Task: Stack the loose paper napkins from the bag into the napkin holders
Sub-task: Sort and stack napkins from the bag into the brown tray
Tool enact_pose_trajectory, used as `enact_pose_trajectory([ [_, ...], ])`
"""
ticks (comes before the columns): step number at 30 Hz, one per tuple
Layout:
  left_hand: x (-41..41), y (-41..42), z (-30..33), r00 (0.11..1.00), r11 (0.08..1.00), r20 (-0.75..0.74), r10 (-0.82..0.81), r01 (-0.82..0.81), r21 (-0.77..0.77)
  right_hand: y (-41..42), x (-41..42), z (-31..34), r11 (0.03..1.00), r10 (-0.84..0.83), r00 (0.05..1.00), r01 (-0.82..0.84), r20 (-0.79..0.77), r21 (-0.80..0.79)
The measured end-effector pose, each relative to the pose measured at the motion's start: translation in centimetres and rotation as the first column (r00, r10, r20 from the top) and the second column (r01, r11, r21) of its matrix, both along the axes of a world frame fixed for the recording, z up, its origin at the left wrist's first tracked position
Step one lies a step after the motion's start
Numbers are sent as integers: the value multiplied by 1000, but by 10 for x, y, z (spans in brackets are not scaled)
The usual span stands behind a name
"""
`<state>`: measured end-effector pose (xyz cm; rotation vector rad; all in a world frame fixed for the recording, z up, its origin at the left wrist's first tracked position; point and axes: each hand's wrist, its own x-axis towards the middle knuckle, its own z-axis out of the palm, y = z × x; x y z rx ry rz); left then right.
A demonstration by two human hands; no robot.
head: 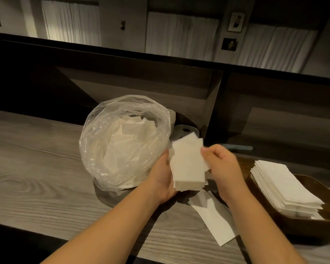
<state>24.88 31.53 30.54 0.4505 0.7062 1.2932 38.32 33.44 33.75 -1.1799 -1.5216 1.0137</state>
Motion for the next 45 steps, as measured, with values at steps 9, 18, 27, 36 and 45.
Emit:
enact_pose_trajectory([
  [9, 1, 0, 2, 981, 989, -130, 144, -149, -25, 10, -16, -24, 991, -71, 883, 8, 464, 135],
  [18, -1, 5, -5, 939, 977, -286, 188, -208, -40, 0, 37, 3, 946, 317, 439, -80, 841, -315],
  [27, 1, 9, -10, 899, 973, -387, 204, -228, -16, -2, 39, 8, 893, 446, 431, -265, 784, -363],
  [36, 4, 7, -10, 879, 987, -449, 162, -153, 57, -10, 27, 18, 971, 216, 976, -211, 33, -116],
  [45, 10, 0, -4, 920, 995, -381, 91, -66, 78, 7, -9, -12, 994, 45, 989, -57, 139, 89],
])
